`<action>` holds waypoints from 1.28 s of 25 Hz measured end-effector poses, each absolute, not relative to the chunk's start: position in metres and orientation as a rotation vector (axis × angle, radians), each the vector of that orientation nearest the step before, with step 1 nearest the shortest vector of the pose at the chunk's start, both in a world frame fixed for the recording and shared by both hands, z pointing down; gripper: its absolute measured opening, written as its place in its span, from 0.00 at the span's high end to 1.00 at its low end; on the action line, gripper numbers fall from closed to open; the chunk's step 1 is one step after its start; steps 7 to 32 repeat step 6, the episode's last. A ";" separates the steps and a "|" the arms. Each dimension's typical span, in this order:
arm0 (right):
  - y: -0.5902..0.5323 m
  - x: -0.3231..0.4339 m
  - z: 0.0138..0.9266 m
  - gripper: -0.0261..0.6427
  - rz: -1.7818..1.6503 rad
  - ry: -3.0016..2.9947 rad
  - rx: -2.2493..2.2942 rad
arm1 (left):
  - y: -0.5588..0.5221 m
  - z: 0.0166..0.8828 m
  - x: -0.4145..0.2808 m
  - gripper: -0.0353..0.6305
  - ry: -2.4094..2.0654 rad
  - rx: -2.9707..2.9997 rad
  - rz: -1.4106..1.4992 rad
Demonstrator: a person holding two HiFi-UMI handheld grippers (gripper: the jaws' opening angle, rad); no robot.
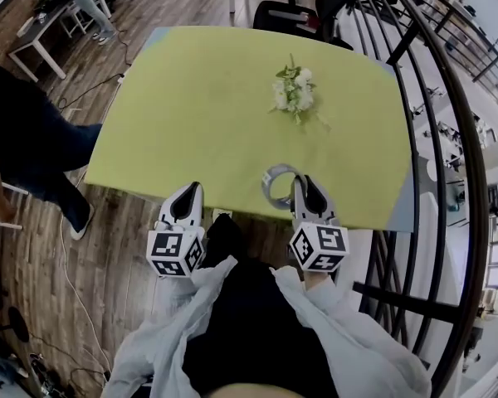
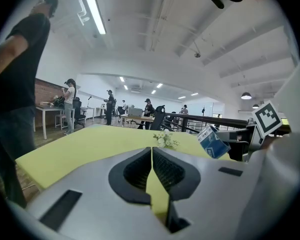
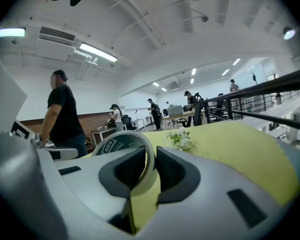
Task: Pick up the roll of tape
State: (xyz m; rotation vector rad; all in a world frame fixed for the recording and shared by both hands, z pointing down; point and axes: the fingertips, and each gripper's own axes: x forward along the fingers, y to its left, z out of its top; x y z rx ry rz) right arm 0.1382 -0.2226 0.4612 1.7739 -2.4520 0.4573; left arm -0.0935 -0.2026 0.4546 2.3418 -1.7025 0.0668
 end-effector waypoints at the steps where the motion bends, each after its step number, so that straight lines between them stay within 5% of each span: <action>1: -0.221 0.139 0.462 0.84 0.458 -2.452 1.772 | -0.201 0.455 -0.093 0.91 -1.703 2.341 0.066; 32: -0.210 0.142 0.465 0.85 0.476 -2.452 1.772 | -0.190 0.459 -0.089 0.91 -1.699 2.339 0.065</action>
